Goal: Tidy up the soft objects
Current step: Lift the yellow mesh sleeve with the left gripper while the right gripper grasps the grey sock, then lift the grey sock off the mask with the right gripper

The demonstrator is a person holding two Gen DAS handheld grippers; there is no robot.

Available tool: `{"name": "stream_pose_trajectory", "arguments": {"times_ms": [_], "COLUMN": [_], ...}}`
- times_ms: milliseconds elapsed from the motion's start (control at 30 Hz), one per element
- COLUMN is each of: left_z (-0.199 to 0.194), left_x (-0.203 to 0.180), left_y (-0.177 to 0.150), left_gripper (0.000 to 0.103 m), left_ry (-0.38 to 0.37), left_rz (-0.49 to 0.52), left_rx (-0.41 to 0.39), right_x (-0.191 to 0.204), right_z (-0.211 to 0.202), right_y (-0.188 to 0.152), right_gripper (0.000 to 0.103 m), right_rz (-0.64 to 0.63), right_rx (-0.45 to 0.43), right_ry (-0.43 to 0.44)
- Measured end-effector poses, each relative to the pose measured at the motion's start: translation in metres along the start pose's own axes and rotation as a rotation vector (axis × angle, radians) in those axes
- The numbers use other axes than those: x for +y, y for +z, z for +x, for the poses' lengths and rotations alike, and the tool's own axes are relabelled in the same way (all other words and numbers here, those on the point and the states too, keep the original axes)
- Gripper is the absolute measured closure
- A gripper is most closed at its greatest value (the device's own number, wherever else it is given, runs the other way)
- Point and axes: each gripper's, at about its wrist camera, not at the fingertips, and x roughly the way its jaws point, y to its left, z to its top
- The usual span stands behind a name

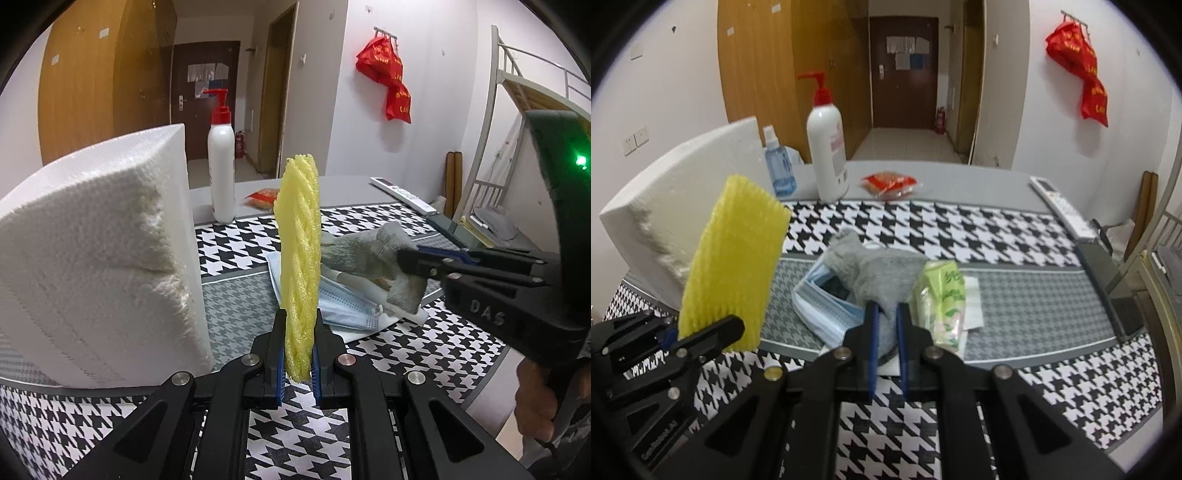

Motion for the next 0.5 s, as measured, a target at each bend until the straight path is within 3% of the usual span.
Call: {"name": "stream_pose_trajectory", "arguments": {"times_ms": [500], "left_z": [-0.028], "left_x": [-0.008], "left_y": [-0.003], "left_gripper": [0.092], "left_ry": [0.008], "left_rz": [0.004], "left_rx": [-0.044], "right_x": [0.004], "right_z": [-0.051], "right_y": [-0.002], "right_gripper": [0.092], "right_rz": [0.022], "right_rx": [-0.094], "right_ry": [-0.024]}}
